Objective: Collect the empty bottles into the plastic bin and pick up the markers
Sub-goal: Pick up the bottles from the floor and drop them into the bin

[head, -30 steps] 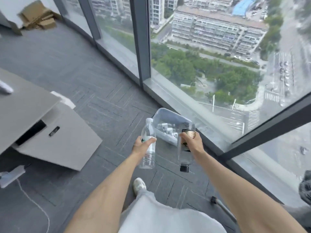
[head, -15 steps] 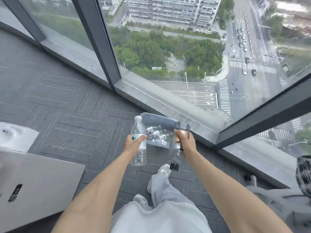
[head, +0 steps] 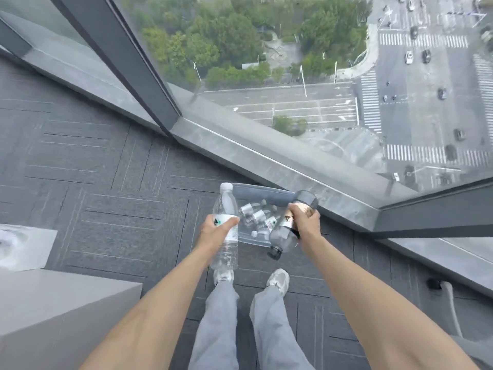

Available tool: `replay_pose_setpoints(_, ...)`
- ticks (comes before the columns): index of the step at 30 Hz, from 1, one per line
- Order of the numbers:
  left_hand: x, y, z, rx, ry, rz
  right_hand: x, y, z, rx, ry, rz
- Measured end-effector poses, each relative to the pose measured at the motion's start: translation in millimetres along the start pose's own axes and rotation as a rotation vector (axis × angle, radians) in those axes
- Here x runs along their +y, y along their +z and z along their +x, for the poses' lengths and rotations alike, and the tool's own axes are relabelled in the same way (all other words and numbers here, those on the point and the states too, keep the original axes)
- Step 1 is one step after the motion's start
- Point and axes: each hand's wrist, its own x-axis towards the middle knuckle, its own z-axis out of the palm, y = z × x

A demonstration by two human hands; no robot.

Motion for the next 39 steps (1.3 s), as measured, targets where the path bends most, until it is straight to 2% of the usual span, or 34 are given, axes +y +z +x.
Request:
replay_pose_setpoints(6,17.7,-3.9,40.4,-0.084,-0.010,0.059,-3.4,3.8,-10.6,0.026,0.127,-0.070)
replay_pose_setpoints(9,25.7,-7.1,46.9,-0.108,-0.008,0.068,-2.1,2.9,-16.5,0.056,0.113,-0.158)
replay_pose_setpoints(22,33.9,-29.6,57.8,-0.201,0.055,0.122,-13.7,30.4,-45.0,-0.018,0.028,-0.199)
replay_pose_setpoints(31,28.6,-16.2,67.3,-0.245,0.081,0.197,-8.6,40.4,-48.7,0.001,-0.037,-0.221)
replay_pose_setpoints(39,28.1,4.2,86.7,-0.321,0.323,0.562,17.4,15.1,-39.9,0.061,-0.018,-0.250)
